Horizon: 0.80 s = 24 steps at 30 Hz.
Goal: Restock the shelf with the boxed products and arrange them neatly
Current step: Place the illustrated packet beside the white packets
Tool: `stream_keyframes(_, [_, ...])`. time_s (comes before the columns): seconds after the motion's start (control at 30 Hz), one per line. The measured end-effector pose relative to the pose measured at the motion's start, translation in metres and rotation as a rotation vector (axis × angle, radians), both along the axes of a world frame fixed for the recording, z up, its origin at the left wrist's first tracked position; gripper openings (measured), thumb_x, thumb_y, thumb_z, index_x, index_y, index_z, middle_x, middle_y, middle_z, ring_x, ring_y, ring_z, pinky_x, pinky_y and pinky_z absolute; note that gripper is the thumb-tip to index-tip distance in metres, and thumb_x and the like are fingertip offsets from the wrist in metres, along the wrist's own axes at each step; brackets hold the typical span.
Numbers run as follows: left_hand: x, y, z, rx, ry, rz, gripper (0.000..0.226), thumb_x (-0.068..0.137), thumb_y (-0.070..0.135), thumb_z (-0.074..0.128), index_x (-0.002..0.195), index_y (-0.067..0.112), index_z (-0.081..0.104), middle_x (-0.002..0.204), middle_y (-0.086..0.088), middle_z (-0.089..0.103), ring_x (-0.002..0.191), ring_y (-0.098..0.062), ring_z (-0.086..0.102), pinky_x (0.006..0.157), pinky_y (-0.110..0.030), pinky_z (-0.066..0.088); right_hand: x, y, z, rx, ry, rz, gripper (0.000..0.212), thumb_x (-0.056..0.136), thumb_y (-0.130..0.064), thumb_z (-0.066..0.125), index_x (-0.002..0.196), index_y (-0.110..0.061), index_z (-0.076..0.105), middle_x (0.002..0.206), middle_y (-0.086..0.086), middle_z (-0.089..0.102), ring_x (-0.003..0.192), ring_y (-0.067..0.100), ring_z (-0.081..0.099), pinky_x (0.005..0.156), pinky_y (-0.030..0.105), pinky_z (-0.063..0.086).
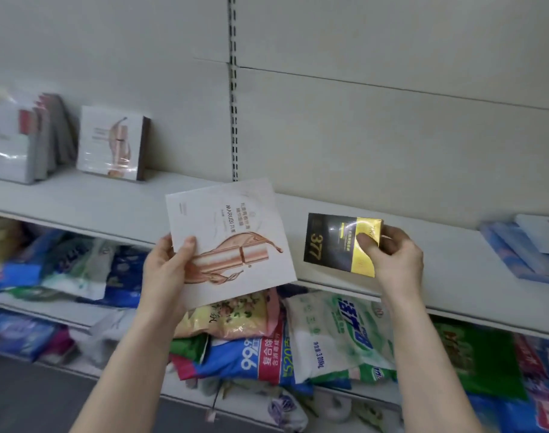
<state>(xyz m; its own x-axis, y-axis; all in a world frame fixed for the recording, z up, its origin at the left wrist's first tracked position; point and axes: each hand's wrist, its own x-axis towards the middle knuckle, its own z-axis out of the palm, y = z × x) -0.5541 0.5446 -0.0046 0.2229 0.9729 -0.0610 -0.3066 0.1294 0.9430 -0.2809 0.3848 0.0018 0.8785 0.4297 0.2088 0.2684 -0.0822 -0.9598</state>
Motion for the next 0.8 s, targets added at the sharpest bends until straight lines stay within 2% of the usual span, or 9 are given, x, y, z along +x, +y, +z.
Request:
stream_keyframes(0.07, [-0.044, 0.012, -0.003, 0.002, -0.005, 0.053, 0.019, 0.094, 0.011, 0.057, 0.112, 0.009, 0.06, 0.109, -0.014, 0.069, 0.084, -0.02, 0.069, 0.077, -0.037, 0.058, -0.044, 0.026, 0.002, 0.025, 0.018, 0.052, 0.027, 0.07, -0.039, 0.08, 0.093, -0.033, 0.067, 0.093, -0.003, 0.075, 0.09, 0.019, 0.071, 0.087, 0.049, 0.056])
stream_keyframes(0.13, [-0.088, 0.026, -0.006, 0.008, -0.008, 0.099, 0.017, 0.094, 0.008, 0.056, 0.111, 0.009, 0.059, 0.106, -0.013, 0.069, 0.078, -0.014, 0.069, 0.073, -0.031, 0.058, -0.09, 0.054, 0.002, 0.057, 0.028, 0.132, 0.021, 0.076, -0.031, 0.08, 0.093, -0.031, 0.067, 0.092, -0.001, 0.075, 0.088, 0.019, 0.072, 0.084, 0.045, 0.058])
stream_keyframes(0.23, [-0.154, 0.047, -0.008, -0.011, -0.018, 0.164, 0.029, 0.094, 0.006, 0.055, 0.122, 0.003, 0.054, 0.106, -0.012, 0.068, 0.078, -0.014, 0.069, 0.071, -0.028, 0.058, -0.16, 0.098, 0.0, 0.066, 0.035, 0.229, 0.019, 0.082, -0.022, 0.078, 0.096, -0.027, 0.066, 0.094, -0.001, 0.075, 0.09, 0.019, 0.072, 0.077, 0.037, 0.058])
stream_keyframes(0.37, [-0.237, 0.078, -0.008, -0.027, -0.01, 0.259, 0.033, 0.094, 0.008, 0.057, 0.127, 0.005, 0.052, 0.116, -0.017, 0.067, 0.097, -0.029, 0.066, 0.089, -0.045, 0.054, -0.241, 0.152, -0.005, 0.047, 0.051, 0.332, 0.025, 0.08, -0.029, 0.079, 0.1, -0.027, 0.065, 0.097, -0.003, 0.074, 0.091, 0.016, 0.072, 0.084, 0.046, 0.058])
stream_keyframes(0.4, [-0.257, 0.085, -0.008, -0.033, -0.015, 0.285, 0.034, 0.094, 0.007, 0.056, 0.127, 0.005, 0.052, 0.115, -0.016, 0.067, 0.098, -0.029, 0.066, 0.09, -0.045, 0.054, -0.26, 0.165, -0.005, 0.037, 0.059, 0.362, 0.025, 0.08, -0.029, 0.079, 0.101, -0.027, 0.065, 0.097, -0.003, 0.074, 0.09, 0.014, 0.071, 0.084, 0.047, 0.058])
stream_keyframes(0.53, [-0.324, 0.111, -0.007, -0.045, 0.021, 0.377, 0.035, 0.093, 0.008, 0.058, 0.128, 0.008, 0.052, 0.109, -0.009, 0.069, 0.088, -0.022, 0.068, 0.079, -0.038, 0.057, -0.324, 0.213, -0.001, 0.011, 0.077, 0.445, 0.037, 0.072, -0.043, 0.08, 0.102, -0.028, 0.066, 0.097, -0.004, 0.074, 0.091, 0.016, 0.072, 0.082, 0.05, 0.058])
stream_keyframes(0.6, [-0.35, 0.123, -0.009, -0.047, 0.026, 0.418, 0.032, 0.093, 0.008, 0.059, 0.125, 0.01, 0.053, 0.109, -0.009, 0.069, 0.085, -0.02, 0.069, 0.075, -0.034, 0.059, -0.348, 0.236, 0.001, 0.002, 0.067, 0.486, 0.035, 0.074, -0.04, 0.08, 0.103, -0.027, 0.066, 0.099, -0.003, 0.074, 0.092, 0.018, 0.071, 0.082, 0.05, 0.058])
stream_keyframes(0.73, [-0.391, 0.153, -0.014, -0.063, 0.037, 0.508, 0.036, 0.093, 0.008, 0.059, 0.129, 0.007, 0.051, 0.116, -0.013, 0.068, 0.1, -0.029, 0.066, 0.079, -0.038, 0.058, -0.385, 0.287, 0.003, -0.013, 0.043, 0.555, 0.033, 0.077, -0.034, 0.079, 0.106, -0.026, 0.065, 0.101, -0.001, 0.073, 0.095, 0.02, 0.071, 0.081, 0.05, 0.059])
stream_keyframes(0.8, [-0.409, 0.17, -0.018, -0.069, 0.046, 0.549, 0.037, 0.093, 0.009, 0.059, 0.129, 0.008, 0.051, 0.114, -0.01, 0.069, 0.099, -0.028, 0.067, 0.078, -0.038, 0.058, -0.402, 0.314, 0.005, -0.014, 0.023, 0.596, 0.031, 0.079, -0.033, 0.078, 0.107, -0.027, 0.065, 0.102, -0.002, 0.073, 0.096, 0.02, 0.07, 0.082, 0.048, 0.059])
